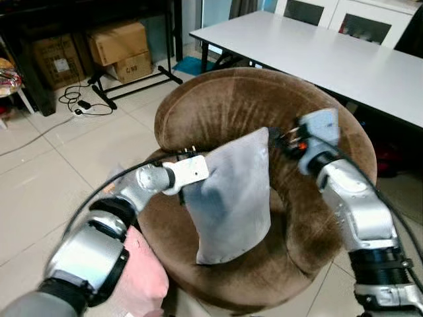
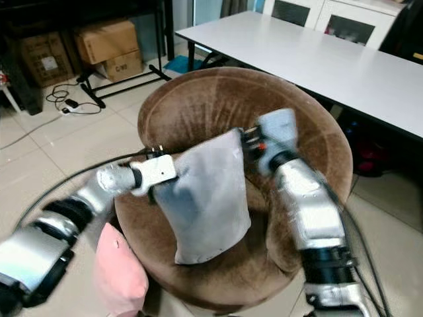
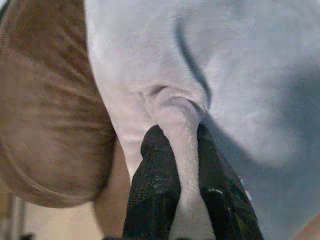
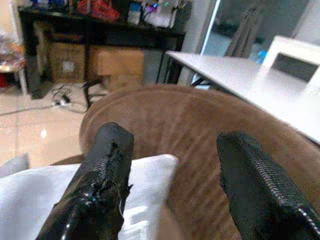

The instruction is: Move the pillow to the sofa from floor

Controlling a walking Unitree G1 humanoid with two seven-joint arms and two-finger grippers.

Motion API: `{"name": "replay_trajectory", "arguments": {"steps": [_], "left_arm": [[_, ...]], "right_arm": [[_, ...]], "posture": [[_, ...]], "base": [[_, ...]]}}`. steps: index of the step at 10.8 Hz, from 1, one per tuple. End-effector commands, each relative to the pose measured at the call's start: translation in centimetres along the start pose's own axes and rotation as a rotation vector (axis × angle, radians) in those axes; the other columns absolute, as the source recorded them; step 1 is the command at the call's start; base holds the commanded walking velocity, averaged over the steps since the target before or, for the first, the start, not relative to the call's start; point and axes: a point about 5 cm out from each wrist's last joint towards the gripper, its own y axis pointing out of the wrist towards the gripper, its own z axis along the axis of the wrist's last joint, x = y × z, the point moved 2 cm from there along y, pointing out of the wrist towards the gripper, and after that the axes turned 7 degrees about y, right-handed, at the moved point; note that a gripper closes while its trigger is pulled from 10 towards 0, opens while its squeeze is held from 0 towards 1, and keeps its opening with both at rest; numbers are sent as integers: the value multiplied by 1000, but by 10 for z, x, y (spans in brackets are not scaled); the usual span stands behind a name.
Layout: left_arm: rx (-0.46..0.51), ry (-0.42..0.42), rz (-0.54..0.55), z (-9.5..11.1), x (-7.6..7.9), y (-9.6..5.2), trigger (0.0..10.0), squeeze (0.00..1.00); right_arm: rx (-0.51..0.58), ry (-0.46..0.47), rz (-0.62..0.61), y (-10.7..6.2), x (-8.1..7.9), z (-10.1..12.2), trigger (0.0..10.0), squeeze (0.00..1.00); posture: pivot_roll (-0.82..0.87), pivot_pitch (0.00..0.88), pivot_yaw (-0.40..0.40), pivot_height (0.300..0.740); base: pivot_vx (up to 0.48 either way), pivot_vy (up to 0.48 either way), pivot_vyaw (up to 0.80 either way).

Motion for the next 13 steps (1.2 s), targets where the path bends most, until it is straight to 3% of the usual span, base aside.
{"name": "replay_trajectory", "arguments": {"steps": [1, 2, 3, 4, 5, 6, 7, 10, 13], "left_arm": [[6, 97, 9, 10, -13, 0, 0, 0], [-13, 130, 39, 10, -24, -3, 0, 0], [-79, 186, 152, 8, -57, -17, 0, 0], [-103, 205, 219, 8, -76, -27, 0, 0], [-117, 277, 349, 16, -107, -42, 0, 0], [-79, 345, 424, 32, -124, -49, 0, 0], [-52, 427, 440, 44, -129, -48, 0, 0], [-56, 496, 414, 49, -123, -40, 0, 0], [27, 554, 384, 68, -109, -23, 0, 0]], "right_arm": [[49, -7, -6, 2, 5, 12, 10000, 1000], [61, -19, -6, 3, 7, 16, 10000, 1000], [70, -32, -46, 4, 16, 17, 10000, 1000], [70, -24, -84, 3, 21, 16, 10000, 1000], [66, -17, -135, 0, 26, 11, 10000, 1000], [59, -4, -192, -4, 30, 5, 10000, 1000], [56, 17, -254, -6, 37, 0, 10000, 1000], [68, 29, -285, -9, 34, -3, 10000, 1000], [87, 37, -312, -12, 36, -1, 10000, 1000]], "posture": [[-88, 0, -9, 740], [-89, 0, -7, 740], [-94, 0, 5, 740], [-94, 0, 5, 740], [-95, 0, 18, 740], [-95, 0, 21, 740], [-95, 0, 21, 740], [-106, 0, 30, 740], [-119, 0, 35, 740]], "base": [[0, 0, 0], [0, 0, 0], [0, 0, 0], [0, 0, 0], [0, 0, 0], [0, 0, 0], [0, 0, 0], [0, 0, 0], [0, 0, 0]]}}
